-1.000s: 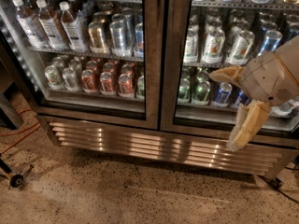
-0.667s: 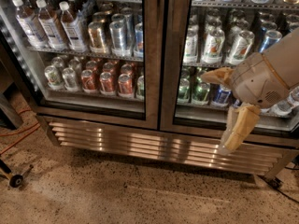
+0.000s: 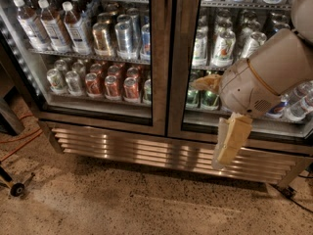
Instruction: Open left fridge door
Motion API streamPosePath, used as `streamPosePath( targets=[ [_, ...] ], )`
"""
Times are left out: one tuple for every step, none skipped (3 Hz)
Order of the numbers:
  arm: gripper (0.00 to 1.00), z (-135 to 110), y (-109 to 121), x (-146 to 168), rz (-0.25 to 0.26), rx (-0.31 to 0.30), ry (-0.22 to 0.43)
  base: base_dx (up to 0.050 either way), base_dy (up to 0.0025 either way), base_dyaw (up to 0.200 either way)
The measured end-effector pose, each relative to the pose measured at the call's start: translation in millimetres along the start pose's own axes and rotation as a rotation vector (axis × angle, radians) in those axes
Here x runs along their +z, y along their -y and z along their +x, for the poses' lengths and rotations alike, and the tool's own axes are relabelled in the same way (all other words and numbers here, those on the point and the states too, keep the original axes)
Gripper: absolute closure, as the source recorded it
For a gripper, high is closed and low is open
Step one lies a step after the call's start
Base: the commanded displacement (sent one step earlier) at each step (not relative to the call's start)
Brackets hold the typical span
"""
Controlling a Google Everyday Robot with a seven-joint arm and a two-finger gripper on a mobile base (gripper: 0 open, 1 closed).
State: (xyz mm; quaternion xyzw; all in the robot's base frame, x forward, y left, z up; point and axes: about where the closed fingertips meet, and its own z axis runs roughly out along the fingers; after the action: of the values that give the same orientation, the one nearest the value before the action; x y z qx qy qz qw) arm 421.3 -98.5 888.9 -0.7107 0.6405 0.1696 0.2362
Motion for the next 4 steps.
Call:
streamPosePath(
  targets=[
    [0.0,0.6,-0.6,-1.1,-0.021,-0.012,0.073,0.0,0.0,0.0],
    [0.0,-0.6,-1.8,-0.1,-0.089,-0.063,0.245,0.0,0.0,0.0],
    [0.0,-0.1,-2.0,2.2,-0.141,-0.101,0.374,0.0,0.0,0.0],
    [0.0,0.1,-1.9,3.7,-0.148,-0.103,0.387,0.0,0.0,0.0]
  ],
)
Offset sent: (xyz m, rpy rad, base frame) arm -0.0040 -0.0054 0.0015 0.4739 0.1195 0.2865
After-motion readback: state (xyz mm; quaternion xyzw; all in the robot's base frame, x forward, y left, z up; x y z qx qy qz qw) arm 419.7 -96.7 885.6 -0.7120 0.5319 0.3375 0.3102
